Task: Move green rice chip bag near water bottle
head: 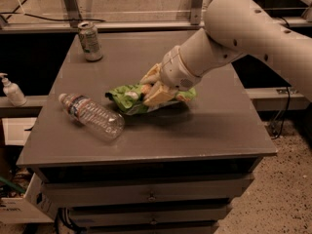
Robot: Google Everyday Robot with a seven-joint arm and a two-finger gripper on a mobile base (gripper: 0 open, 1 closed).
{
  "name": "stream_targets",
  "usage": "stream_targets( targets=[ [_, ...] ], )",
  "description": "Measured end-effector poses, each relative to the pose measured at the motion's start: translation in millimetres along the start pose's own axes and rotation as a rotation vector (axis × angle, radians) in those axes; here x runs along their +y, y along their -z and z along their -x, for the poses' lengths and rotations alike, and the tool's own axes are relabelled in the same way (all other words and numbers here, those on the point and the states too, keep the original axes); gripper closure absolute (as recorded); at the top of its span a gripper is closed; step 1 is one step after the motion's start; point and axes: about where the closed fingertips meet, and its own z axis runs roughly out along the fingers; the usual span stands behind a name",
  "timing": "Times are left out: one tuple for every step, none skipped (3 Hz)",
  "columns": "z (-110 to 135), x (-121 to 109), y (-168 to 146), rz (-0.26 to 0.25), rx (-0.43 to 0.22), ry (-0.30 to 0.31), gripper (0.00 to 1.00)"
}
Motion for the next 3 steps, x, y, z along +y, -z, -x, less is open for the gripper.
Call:
stream_targets(
  targets=[
    [0.0, 0.0, 0.0, 0.0, 0.0, 0.0, 0.82],
    [-6.4, 8.1, -0.7, 0.006, 0.02, -0.01, 0.59],
    [-6.2, 8.1, -0.5, 0.006, 0.02, -0.01, 0.36]
  ],
)
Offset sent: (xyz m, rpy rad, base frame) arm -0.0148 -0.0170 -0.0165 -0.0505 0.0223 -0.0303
